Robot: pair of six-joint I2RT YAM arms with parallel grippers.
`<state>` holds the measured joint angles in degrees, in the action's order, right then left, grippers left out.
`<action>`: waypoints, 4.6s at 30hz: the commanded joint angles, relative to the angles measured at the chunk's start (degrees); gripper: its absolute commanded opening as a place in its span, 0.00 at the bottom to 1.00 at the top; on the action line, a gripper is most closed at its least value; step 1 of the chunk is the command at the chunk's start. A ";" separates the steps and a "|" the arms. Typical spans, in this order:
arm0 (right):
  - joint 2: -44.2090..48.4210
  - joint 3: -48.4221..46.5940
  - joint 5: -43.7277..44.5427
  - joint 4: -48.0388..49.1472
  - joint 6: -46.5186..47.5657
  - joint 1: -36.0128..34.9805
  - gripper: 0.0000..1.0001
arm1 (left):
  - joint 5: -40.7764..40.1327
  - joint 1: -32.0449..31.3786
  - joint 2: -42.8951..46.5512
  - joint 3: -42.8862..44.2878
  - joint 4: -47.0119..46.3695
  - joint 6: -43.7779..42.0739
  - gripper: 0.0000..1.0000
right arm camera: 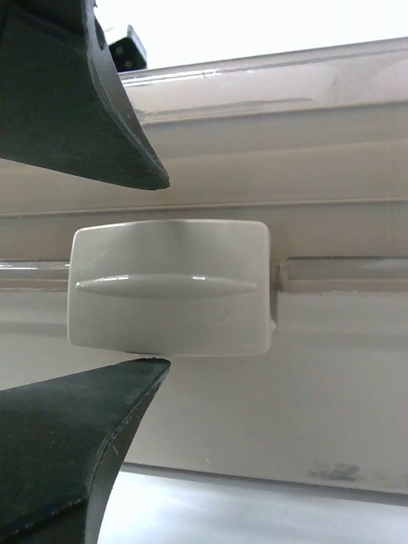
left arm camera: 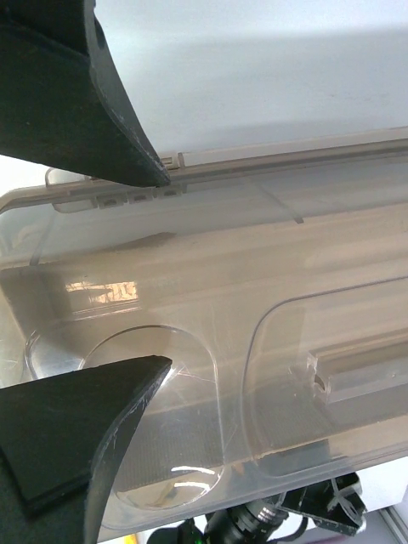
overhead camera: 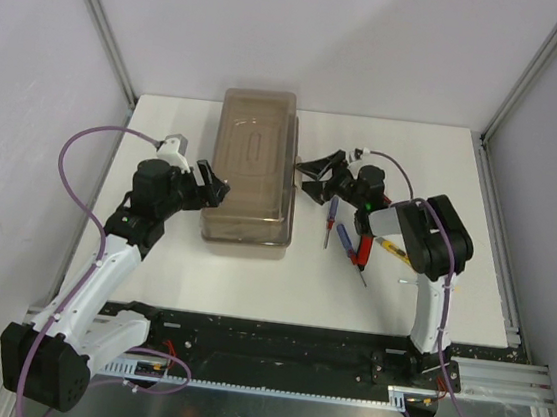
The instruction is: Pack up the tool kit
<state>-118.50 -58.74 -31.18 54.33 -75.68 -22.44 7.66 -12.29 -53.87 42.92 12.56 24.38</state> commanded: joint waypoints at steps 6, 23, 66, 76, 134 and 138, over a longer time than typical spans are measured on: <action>-2.50 -1.30 -4.79 13.62 -11.67 -1.50 0.82 | -1.42 0.21 -0.32 0.78 4.19 -2.96 0.84; 6.97 -1.32 -0.77 -12.33 8.49 -0.66 0.88 | -2.86 0.20 0.74 0.33 4.44 -2.85 0.84; 5.73 -1.37 -3.38 -16.12 23.39 3.78 0.50 | -21.05 -22.76 -18.84 34.46 12.68 -13.71 0.99; 3.17 -1.36 -5.57 -11.49 21.63 3.85 0.30 | -40.87 -33.72 -36.06 51.48 29.08 -7.27 0.99; 0.61 -1.33 -6.71 -10.63 20.83 6.46 0.27 | -39.60 -20.22 -44.16 67.84 49.60 1.11 0.40; 1.84 -1.37 -6.63 -11.84 22.66 6.18 0.34 | -39.16 -19.20 -43.45 67.66 49.45 0.93 0.40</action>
<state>-117.99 -59.07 -37.85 43.05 -55.48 -15.92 -29.34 -32.60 -101.82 110.56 60.82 24.95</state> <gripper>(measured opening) 0.297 0.446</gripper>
